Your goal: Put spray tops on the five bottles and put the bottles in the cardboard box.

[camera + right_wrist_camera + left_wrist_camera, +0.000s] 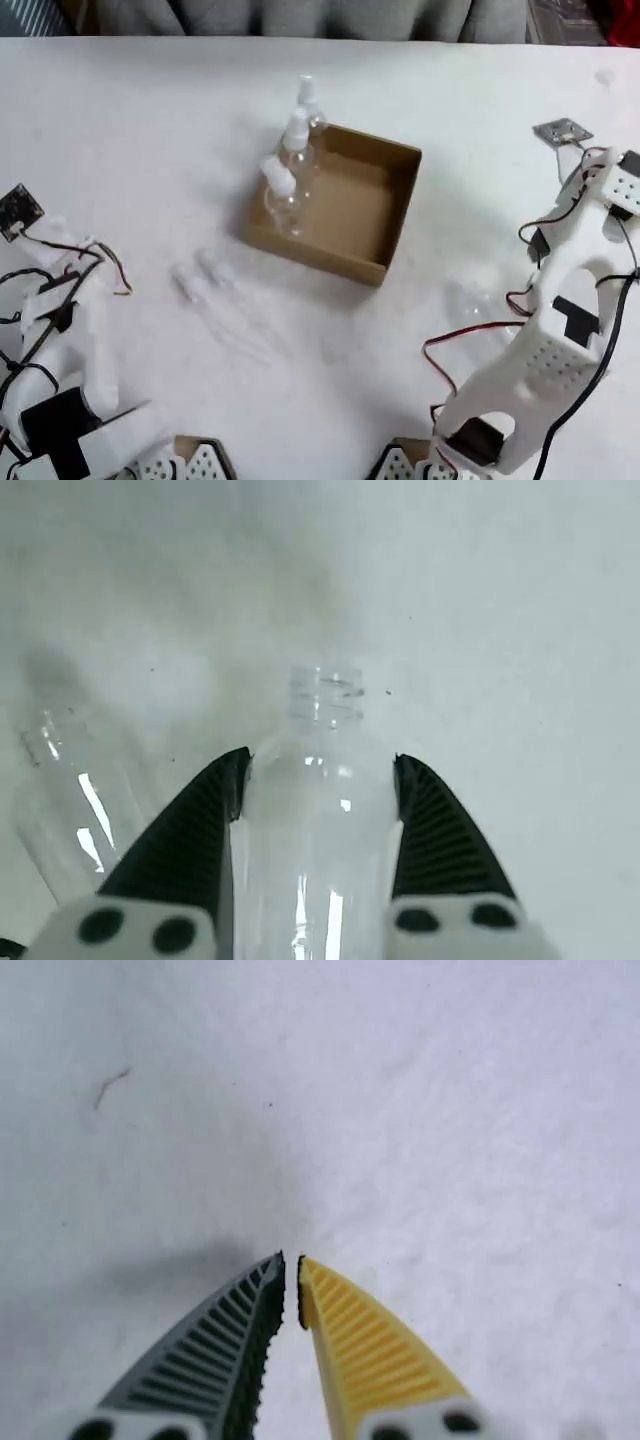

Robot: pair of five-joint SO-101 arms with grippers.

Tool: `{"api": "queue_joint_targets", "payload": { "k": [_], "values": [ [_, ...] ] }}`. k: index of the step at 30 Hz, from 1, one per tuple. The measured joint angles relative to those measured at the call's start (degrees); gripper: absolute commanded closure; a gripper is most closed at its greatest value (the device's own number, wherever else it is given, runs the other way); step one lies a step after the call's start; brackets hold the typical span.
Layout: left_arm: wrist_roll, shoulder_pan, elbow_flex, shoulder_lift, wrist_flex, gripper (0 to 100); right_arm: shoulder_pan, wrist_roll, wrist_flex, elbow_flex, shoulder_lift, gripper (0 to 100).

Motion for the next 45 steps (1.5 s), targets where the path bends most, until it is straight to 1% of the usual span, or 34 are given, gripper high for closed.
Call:
{"api": "queue_joint_targets", "payload": {
  "k": [4, 8, 13, 16, 18, 21, 24, 27, 38, 41, 45],
  "values": [
    [0.0, 0.0, 0.0, 0.0, 0.0, 98, 0.7, 0.1, -1.3, 7.0, -2.9, 98.1],
    [0.0, 0.0, 0.0, 0.0, 0.0, 98, 0.4, 0.1, -3.4, 17.2, -12.5, 98.2],
    [0.0, 0.0, 0.0, 0.0, 0.0, 98, 0.5, 0.1, -8.6, 31.8, -26.6, 98.1],
    [0.0, 0.0, 0.0, 0.0, 0.0, 98, 0.4, 0.4, -13.7, 39.3, -30.5, 97.9],
    [0.0, 0.0, 0.0, 0.0, 0.0, 98, 0.5, 1.2, -17.4, 43.0, -31.2, 95.1],
    [0.0, 0.0, 0.0, 0.0, 0.0, 98, 0.5, 5.9, -20.7, 48.0, -31.6, 85.9],
    [0.0, 0.0, 0.0, 0.0, 0.0, 98, 0.4, 8.7, -21.8, 49.8, -31.7, 78.6],
    [0.0, 0.0, 0.0, 0.0, 0.0, 98, 0.4, 9.2, -23.6, 51.4, -31.7, 75.2],
    [0.0, 0.0, 0.0, 0.0, 0.0, 98, 0.4, 9.8, -23.6, 51.6, -36.3, 75.1],
    [0.0, 0.0, 0.0, 0.0, 0.0, 98, 1.1, 13.8, -19.3, 51.6, -39.1, 75.1],
    [0.0, 0.0, 0.0, 0.0, 0.0, 98, 4.0, 20.0, -13.9, 51.6, -42.7, 75.1]
  ]
}}
